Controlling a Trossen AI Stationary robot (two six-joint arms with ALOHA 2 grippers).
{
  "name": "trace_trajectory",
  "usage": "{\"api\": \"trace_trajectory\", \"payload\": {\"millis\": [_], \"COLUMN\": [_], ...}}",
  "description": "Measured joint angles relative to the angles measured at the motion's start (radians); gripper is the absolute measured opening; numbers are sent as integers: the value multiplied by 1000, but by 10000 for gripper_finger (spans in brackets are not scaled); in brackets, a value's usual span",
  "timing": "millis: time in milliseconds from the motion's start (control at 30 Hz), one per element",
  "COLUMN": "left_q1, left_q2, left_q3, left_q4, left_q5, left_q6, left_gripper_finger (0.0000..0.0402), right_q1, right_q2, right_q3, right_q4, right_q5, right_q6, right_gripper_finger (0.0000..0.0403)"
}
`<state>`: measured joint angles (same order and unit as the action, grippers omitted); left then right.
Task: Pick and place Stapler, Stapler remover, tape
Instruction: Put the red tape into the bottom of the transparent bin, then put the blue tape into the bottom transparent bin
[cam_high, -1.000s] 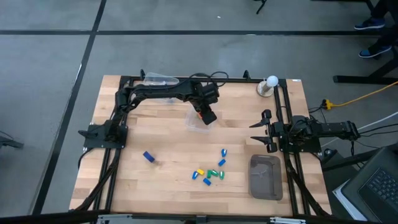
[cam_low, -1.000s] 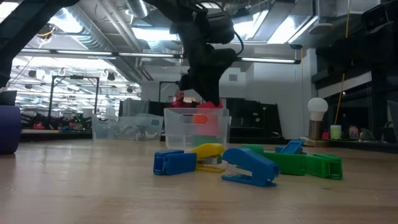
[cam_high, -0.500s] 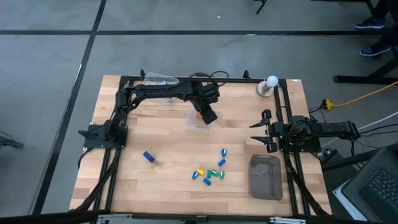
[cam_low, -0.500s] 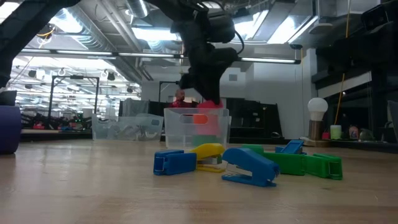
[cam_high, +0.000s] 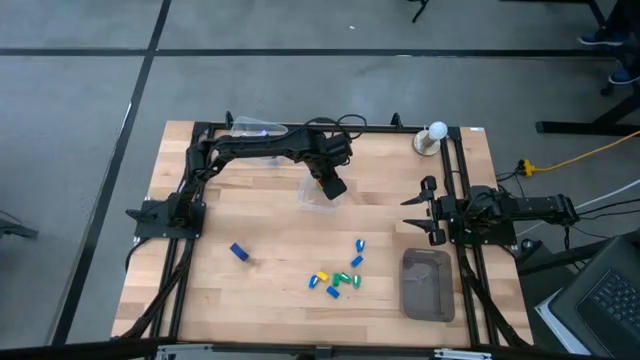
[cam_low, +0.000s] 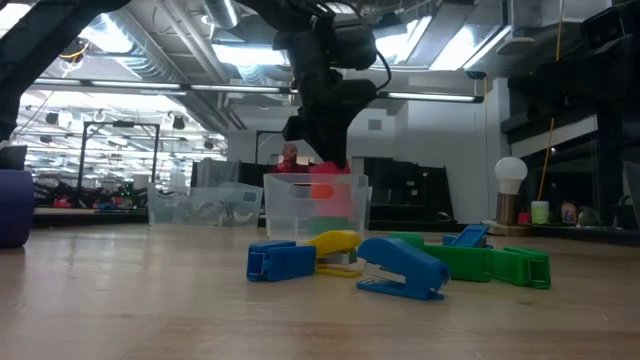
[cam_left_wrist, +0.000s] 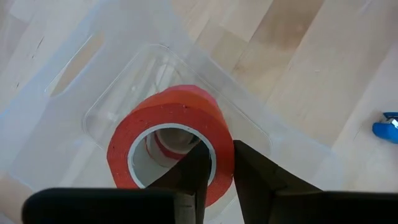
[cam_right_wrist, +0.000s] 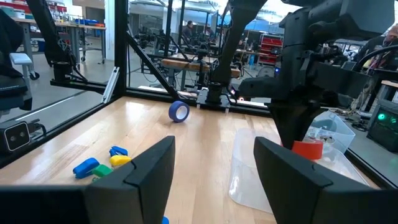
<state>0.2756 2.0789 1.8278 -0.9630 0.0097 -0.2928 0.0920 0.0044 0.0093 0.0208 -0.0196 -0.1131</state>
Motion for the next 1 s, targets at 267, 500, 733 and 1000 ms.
{"api": "trace_trajectory", "payload": {"millis": [267,500,733,1000], "left_q1": [0,0,-1,-23], "left_q2": [0,0,-40,-100], "left_q3": [0,0,2,2], "left_q4": [2,20,22,20], "left_q5": [0,0,0,9], "left_q6": [0,3,26,27], "left_gripper_finger": [84,94,95,95], "right_q1": [0,0,0,0], "right_q2": [0,0,0,0], "right_q3": [0,0,0,0], "right_q4": [0,0,0,0], "right_q5": [0,0,0,0], "right_q6": [0,0,0,0], "right_gripper_finger": [225,225,225,225]}}
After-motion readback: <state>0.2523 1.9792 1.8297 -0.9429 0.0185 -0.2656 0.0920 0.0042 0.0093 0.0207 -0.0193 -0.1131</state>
